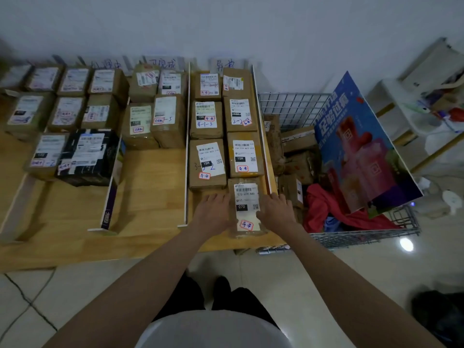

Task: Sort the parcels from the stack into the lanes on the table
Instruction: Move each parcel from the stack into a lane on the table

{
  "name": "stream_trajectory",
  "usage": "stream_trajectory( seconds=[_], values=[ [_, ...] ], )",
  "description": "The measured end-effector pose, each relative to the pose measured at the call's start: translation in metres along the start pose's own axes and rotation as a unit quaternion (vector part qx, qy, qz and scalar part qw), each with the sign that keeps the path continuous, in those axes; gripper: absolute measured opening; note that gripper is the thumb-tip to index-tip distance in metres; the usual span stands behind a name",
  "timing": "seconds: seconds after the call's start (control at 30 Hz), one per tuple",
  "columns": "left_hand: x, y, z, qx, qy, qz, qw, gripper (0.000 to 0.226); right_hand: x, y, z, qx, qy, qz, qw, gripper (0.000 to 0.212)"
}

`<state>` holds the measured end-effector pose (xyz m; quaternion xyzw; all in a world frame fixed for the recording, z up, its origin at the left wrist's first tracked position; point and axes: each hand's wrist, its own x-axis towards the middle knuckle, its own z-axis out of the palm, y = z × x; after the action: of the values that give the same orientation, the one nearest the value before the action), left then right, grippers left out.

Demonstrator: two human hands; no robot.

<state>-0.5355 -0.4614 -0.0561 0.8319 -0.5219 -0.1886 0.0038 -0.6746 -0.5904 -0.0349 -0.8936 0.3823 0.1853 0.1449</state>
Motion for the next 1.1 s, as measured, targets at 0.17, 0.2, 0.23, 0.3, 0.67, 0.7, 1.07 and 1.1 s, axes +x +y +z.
stream_trajectory(
  seconds=[0.17,0.2,0.23,0.3,0.67,0.7,1.07,1.1],
  values=[
    [-0.008,-0.032,-0.048,0.027,0.038,-0.040,0.998,0.062,0.013,-0.022,-0.045,0.007,0.046,-0.028,0.999,0.045],
    [-0.012,-0.042,-0.059,0.035,0.044,-0.054,0.997,0.062,0.016,-0.031,-0.055,0.006,0.056,-0.035,0.998,0.046],
    [-0.018,-0.052,-0.069,0.040,0.052,-0.068,0.996,0.062,0.019,-0.041,-0.064,0.005,0.066,-0.043,0.997,0.046],
    [-0.030,-0.073,-0.088,0.050,0.072,-0.093,0.992,0.060,0.025,-0.065,-0.080,0.004,0.083,-0.065,0.994,0.044],
    [-0.138,-0.216,-0.139,0.053,0.131,-0.262,0.955,0.058,0.016,-0.235,-0.103,0.005,0.128,-0.189,0.974,0.046],
    [-0.151,-0.229,-0.141,0.046,0.133,-0.274,0.951,0.058,0.013,-0.253,-0.101,0.003,0.130,-0.196,0.972,0.047],
    [-0.278,-0.387,-0.135,0.063,0.147,-0.319,0.934,0.059,-0.021,-0.444,-0.049,-0.001,0.142,-0.236,0.961,0.048],
    [-0.286,-0.400,-0.135,0.061,0.145,-0.321,0.934,0.060,-0.022,-0.458,-0.045,-0.002,0.143,-0.240,0.960,0.049]
  ],
)
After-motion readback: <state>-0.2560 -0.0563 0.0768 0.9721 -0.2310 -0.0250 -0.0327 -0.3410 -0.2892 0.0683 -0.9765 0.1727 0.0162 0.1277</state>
